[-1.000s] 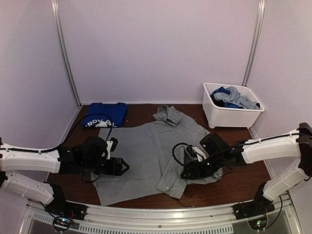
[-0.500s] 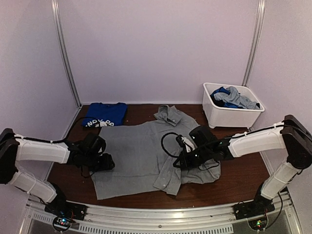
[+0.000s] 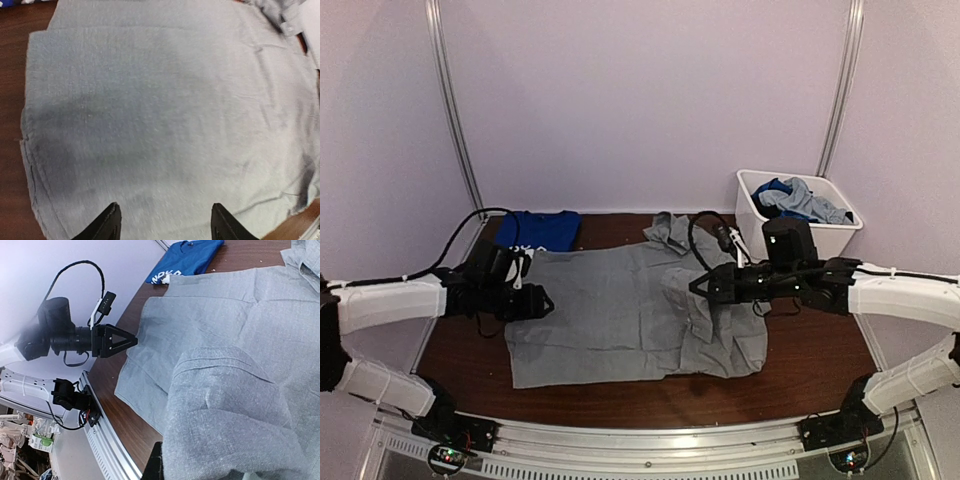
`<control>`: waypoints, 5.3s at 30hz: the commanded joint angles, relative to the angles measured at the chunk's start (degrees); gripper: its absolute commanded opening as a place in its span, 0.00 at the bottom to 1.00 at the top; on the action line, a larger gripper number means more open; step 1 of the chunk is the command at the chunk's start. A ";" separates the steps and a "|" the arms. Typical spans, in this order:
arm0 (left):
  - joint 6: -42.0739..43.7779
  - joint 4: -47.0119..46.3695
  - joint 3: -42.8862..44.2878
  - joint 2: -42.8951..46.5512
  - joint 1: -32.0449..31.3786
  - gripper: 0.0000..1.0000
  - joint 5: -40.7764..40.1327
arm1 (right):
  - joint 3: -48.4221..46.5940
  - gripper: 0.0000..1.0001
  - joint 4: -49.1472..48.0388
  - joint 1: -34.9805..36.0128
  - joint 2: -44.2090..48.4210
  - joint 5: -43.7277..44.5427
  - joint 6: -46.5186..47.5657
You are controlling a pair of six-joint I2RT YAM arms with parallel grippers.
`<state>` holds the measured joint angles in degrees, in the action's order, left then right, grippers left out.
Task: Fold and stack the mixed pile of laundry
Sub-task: Pick up the flattened shirt from the center of the board, then fold the flattened shirt at the center of the board, then adjust the 1/3-folded shirt at the center of the board.
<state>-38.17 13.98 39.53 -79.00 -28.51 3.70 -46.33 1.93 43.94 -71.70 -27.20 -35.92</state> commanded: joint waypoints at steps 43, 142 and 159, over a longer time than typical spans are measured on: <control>-31.05 27.90 -13.62 32.09 -19.45 0.00 -7.60 | -10.10 0.00 14.60 1.14 16.92 0.72 8.08; -5.14 -7.66 -3.85 -3.66 10.58 0.77 9.83 | -5.66 0.72 5.86 -19.26 -23.10 -7.62 19.00; -11.19 7.10 -16.19 10.31 10.58 0.75 4.53 | 20.83 0.75 3.39 -14.53 -7.48 -6.84 5.97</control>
<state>-46.68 9.74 27.29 -73.58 -18.22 10.63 -32.08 0.84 26.17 -84.42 -34.92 -22.50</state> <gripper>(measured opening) 0.753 0.750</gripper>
